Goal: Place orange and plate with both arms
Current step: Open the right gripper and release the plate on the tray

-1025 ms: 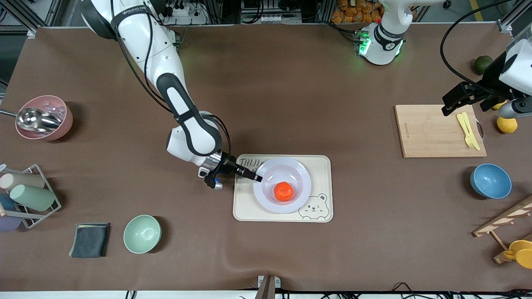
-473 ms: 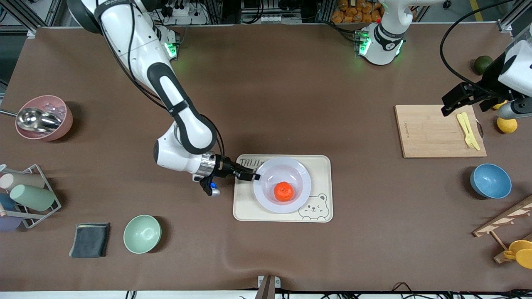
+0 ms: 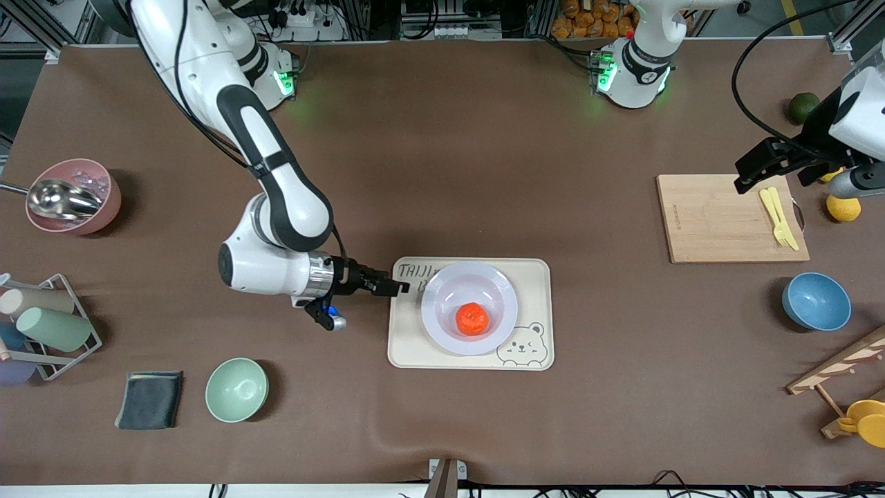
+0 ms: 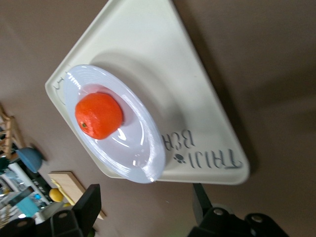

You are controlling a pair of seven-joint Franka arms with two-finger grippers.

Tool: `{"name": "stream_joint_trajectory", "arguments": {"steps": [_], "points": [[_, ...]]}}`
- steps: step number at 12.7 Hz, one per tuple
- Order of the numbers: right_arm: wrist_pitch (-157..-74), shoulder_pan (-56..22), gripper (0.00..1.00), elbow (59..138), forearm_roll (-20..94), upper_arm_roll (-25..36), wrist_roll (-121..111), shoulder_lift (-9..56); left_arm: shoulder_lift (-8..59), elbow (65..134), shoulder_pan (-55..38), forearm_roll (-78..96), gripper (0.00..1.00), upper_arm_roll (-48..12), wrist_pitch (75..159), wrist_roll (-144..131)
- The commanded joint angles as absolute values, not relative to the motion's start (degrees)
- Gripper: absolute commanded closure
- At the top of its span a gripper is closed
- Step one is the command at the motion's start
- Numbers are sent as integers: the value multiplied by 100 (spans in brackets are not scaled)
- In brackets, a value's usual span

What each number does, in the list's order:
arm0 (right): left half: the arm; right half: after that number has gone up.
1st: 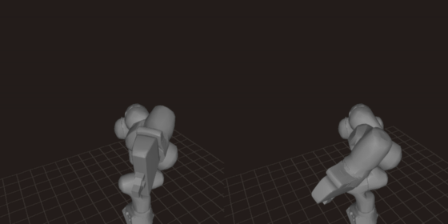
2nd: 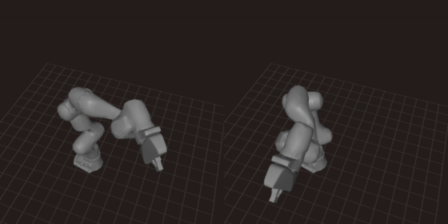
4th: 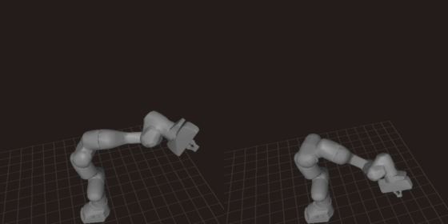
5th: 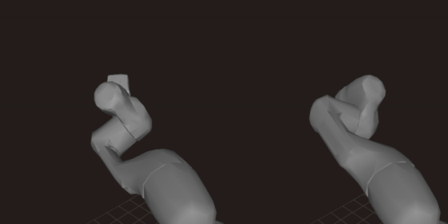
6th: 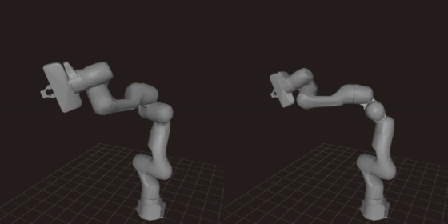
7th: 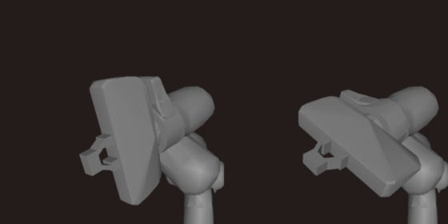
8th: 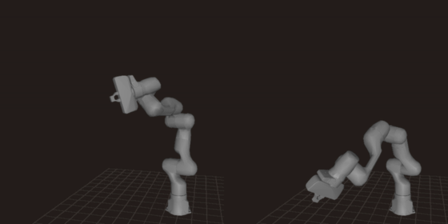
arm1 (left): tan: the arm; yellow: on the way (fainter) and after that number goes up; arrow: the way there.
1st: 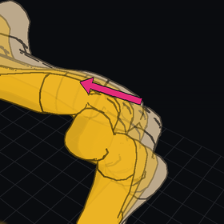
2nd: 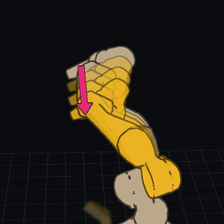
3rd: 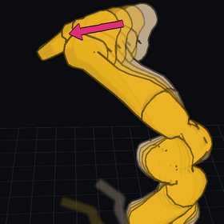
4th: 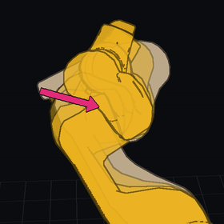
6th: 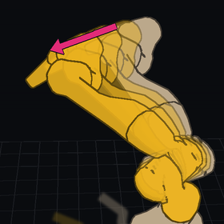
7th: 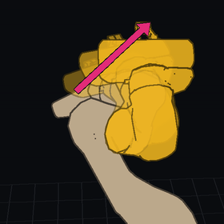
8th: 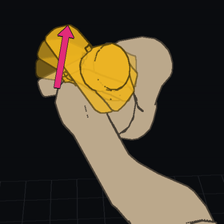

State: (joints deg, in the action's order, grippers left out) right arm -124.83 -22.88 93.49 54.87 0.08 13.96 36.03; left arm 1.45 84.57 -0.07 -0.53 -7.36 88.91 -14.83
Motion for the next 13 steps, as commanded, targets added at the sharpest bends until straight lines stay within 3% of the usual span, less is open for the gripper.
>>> {"name": "stream_joint_trajectory", "arguments": {"steps": [1,2,8,13], "points": [[-11965,-2180,7,9545,4914,192,1714,3182,44,8499,0,-9,0,-721,8930,-1468],[-11684,-2093,0,9554,4817,298,1723,3095,44,8508,0,-9,0,-721,8930,-1468],[-11084,-1390,0,9975,3781,360,1661,2252,9,8481,9,-9,0,-712,8903,-1389],[-10522,-915,0,9985,2146,404,1644,1505,26,8473,35,53,0,-677,8903,-1389]]}}
